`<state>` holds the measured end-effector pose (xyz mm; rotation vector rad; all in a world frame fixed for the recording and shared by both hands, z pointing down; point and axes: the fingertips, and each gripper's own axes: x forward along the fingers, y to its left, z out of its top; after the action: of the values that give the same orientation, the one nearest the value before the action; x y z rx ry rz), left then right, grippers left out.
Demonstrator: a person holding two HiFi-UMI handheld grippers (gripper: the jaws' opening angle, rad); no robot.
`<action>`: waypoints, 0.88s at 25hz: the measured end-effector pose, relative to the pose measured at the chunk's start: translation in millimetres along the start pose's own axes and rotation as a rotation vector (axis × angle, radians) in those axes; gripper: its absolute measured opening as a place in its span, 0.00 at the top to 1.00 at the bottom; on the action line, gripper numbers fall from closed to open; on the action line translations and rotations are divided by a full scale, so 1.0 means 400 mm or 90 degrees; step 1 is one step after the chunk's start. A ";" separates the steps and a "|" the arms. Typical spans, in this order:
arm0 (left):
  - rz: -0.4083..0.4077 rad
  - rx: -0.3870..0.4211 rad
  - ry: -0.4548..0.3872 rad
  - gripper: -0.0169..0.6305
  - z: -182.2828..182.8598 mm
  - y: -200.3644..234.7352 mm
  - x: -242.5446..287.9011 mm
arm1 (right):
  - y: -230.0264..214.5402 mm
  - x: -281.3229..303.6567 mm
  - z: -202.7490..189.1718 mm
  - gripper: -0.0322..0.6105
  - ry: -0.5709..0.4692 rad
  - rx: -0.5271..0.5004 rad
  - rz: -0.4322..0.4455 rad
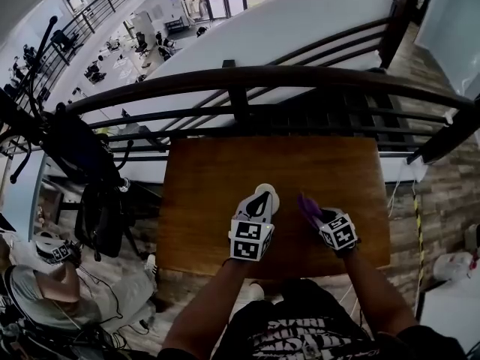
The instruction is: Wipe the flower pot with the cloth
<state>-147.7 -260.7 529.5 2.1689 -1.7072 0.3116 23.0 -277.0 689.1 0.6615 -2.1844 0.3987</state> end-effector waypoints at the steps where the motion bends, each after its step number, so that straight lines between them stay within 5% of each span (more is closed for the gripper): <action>1: -0.002 -0.007 -0.002 0.98 -0.001 -0.009 -0.012 | -0.017 -0.006 -0.018 0.82 0.008 0.008 -0.013; 9: -0.015 -0.031 0.013 0.98 -0.090 -0.076 -0.086 | -0.082 -0.003 -0.176 0.82 0.083 0.061 -0.080; 14: -0.018 -0.058 0.056 0.98 -0.193 -0.080 -0.101 | -0.079 0.023 -0.199 0.79 0.063 0.041 -0.095; 19: -0.009 -0.061 0.075 0.98 -0.248 -0.059 -0.110 | -0.055 0.013 -0.195 0.58 0.040 0.053 -0.066; 22: -0.006 -0.064 0.079 0.98 -0.276 -0.044 -0.126 | -0.029 -0.027 -0.169 0.57 0.002 0.062 -0.069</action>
<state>-137.4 -167.1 608.0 2.0418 -1.6102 0.3431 76.8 -250.3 723.8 0.8271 -2.1262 0.4504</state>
